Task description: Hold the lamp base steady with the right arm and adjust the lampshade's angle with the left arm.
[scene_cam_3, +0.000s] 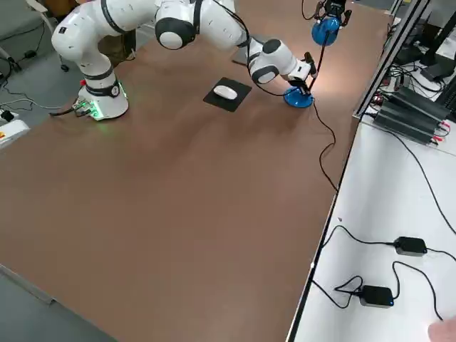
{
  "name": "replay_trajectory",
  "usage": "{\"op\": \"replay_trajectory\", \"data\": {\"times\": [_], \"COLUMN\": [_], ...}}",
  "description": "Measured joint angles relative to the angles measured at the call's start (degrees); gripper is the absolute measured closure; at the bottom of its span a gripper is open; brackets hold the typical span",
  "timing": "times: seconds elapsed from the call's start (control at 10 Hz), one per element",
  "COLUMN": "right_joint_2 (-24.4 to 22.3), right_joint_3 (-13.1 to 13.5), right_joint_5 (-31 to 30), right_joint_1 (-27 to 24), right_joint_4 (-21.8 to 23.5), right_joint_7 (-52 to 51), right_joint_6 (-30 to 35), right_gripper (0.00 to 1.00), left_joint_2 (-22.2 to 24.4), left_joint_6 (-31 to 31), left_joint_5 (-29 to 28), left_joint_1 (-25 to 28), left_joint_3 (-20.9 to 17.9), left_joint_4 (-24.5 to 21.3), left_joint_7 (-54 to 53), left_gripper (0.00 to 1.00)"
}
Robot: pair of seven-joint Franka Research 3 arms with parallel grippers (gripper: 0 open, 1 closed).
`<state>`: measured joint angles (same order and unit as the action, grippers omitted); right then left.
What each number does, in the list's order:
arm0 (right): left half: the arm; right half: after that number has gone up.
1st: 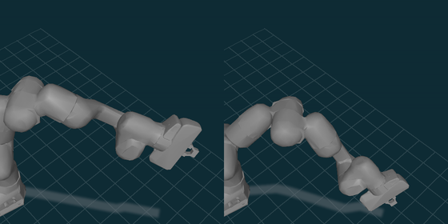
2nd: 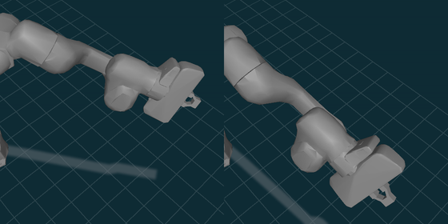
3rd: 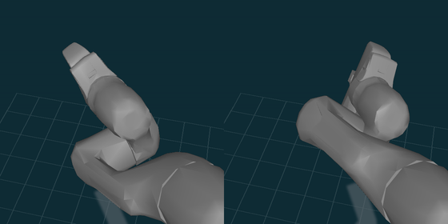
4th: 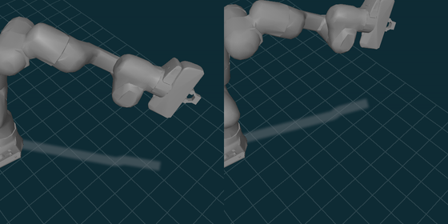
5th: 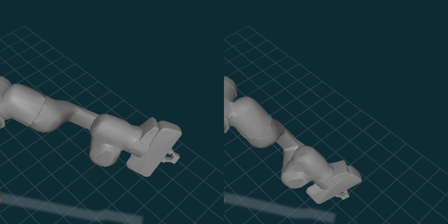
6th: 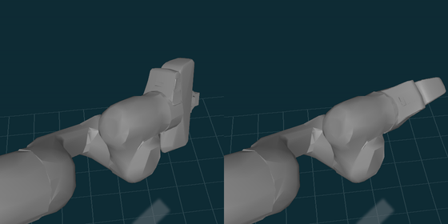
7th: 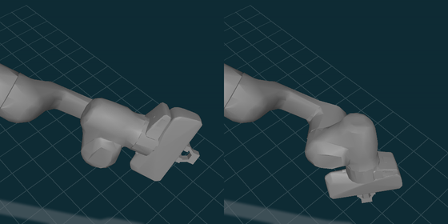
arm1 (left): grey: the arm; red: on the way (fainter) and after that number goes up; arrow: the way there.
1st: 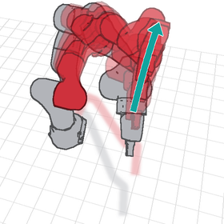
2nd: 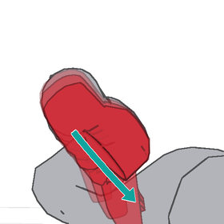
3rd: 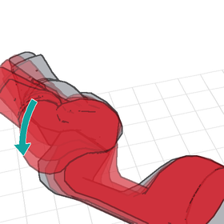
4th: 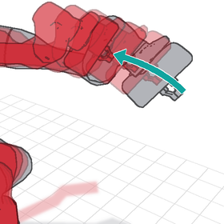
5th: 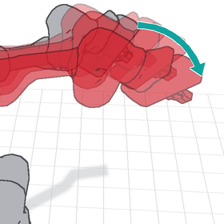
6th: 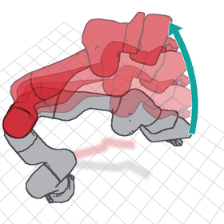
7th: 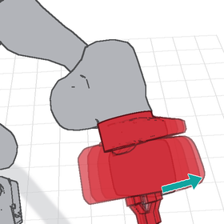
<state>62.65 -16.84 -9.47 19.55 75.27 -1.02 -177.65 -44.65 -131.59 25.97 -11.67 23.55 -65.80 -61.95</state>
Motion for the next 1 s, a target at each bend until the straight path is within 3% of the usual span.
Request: {"op": "replay_trajectory", "data": {"times": [0.5,0.6,1.0], "right_joint_2": [0.0,0.0,0.0], "right_joint_3": [0.3,0.4,0.4], "right_joint_5": [0.0,-0.1,-0.5], "right_joint_1": [0.2,0.3,0.3], "right_joint_4": [0.0,0.0,0.0], "right_joint_7": [0.0,0.0,0.0], "right_joint_6": [-0.2,-0.2,-0.3], "right_gripper": [0.85,0.85,0.85], "left_joint_2": [0.0,0.0,-0.1], "left_joint_6": [0.0,0.0,0.0], "left_joint_5": [0.5,0.5,0.6], "left_joint_1": [0.4,0.5,0.5], "left_joint_3": [0.0,0.0,0.0], "left_joint_4": [0.3,0.4,0.3], "left_joint_7": [0.0,0.2,3.3], "left_gripper": [0.28,0.35,0.44]}}
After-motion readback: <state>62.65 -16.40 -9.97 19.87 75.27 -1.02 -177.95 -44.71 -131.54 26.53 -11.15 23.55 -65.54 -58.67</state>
